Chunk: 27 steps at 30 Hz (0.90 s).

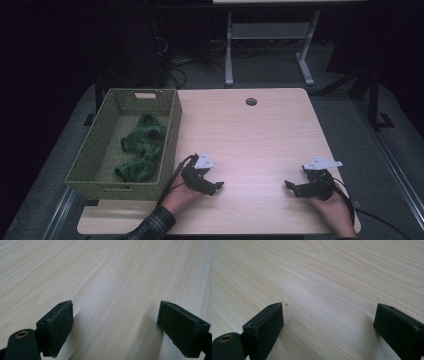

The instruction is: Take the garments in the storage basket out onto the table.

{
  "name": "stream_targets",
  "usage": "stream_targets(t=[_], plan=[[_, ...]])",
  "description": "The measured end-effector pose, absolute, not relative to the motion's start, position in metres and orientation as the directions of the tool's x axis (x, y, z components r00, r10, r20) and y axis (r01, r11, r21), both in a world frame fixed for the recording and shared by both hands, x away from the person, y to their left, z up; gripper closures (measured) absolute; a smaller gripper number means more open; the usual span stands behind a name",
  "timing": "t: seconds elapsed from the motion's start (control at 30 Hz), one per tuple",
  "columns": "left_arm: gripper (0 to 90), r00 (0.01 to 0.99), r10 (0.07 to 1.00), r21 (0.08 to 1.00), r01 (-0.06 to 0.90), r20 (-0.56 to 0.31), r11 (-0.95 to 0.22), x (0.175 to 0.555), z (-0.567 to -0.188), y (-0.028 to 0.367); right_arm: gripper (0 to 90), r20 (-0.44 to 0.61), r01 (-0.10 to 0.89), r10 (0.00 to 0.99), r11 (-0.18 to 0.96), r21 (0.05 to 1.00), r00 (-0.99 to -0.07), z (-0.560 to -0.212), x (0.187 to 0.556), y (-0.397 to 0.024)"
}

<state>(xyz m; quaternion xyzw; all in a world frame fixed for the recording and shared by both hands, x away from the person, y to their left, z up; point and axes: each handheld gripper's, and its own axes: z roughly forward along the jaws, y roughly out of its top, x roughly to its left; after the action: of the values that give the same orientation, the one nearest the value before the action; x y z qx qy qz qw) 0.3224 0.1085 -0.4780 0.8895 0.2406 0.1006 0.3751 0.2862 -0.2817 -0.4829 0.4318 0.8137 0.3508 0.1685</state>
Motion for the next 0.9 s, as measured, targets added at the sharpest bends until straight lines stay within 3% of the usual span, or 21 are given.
stream_targets(t=[0.9], plan=[[13.4,0.87,0.493,0.699,0.367,-0.024,-0.614,0.319,-0.455,0.101,8.7,0.031,0.589,0.825,0.376,0.715,-0.564,-0.483,0.285,-0.281]])
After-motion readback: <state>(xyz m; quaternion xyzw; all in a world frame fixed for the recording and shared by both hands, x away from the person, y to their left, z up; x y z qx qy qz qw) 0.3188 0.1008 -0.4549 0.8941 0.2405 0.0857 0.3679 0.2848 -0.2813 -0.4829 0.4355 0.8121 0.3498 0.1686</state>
